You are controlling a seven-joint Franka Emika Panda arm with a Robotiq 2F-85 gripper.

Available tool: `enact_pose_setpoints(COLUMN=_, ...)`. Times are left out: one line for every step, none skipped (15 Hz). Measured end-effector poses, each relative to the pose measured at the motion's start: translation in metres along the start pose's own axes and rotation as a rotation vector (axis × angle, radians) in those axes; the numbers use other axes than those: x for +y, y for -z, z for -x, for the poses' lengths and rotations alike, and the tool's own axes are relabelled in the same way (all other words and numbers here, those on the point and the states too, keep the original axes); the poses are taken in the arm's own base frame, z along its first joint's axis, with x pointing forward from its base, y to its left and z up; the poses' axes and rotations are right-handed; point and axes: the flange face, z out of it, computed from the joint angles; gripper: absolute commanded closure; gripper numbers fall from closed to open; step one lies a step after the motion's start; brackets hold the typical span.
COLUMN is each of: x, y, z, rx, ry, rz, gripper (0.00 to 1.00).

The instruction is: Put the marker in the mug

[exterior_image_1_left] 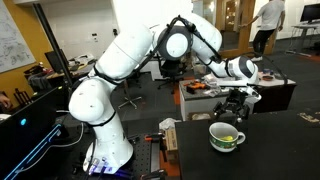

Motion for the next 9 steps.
enact_pose_setpoints(x=0.004, y=0.004, z=0.007, rx=0.009, ry=-0.027, rz=0.001, gripper=0.0)
enact_pose_setpoints(x=0.008, y=0.009, z=0.014, rx=0.018, ry=-0.052, rz=0.003, gripper=0.0)
enact_pose_setpoints(x=0.013, y=0.014, z=0.023, rx=0.029, ry=-0.076, rz=0.005, gripper=0.0)
enact_pose_setpoints(x=0.019, y=0.02, z=0.033, rx=0.041, ry=-0.099, rz=0.007, gripper=0.0)
enact_pose_setpoints(x=0.024, y=0.026, z=0.044, rx=0.056, ry=-0.121, rz=0.007, gripper=0.0)
enact_pose_setpoints(x=0.03, y=0.032, z=0.055, rx=0.08, ry=-0.144, rz=0.006, gripper=0.0)
enact_pose_setpoints(x=0.035, y=0.041, z=0.066, rx=0.121, ry=-0.168, rz=0.004, gripper=0.0)
enact_pose_setpoints(x=0.039, y=0.049, z=0.077, rx=0.17, ry=-0.183, rz=0.002, gripper=0.0)
enact_pose_setpoints(x=0.044, y=0.059, z=0.089, rx=0.223, ry=-0.2, rz=-0.002, gripper=0.0)
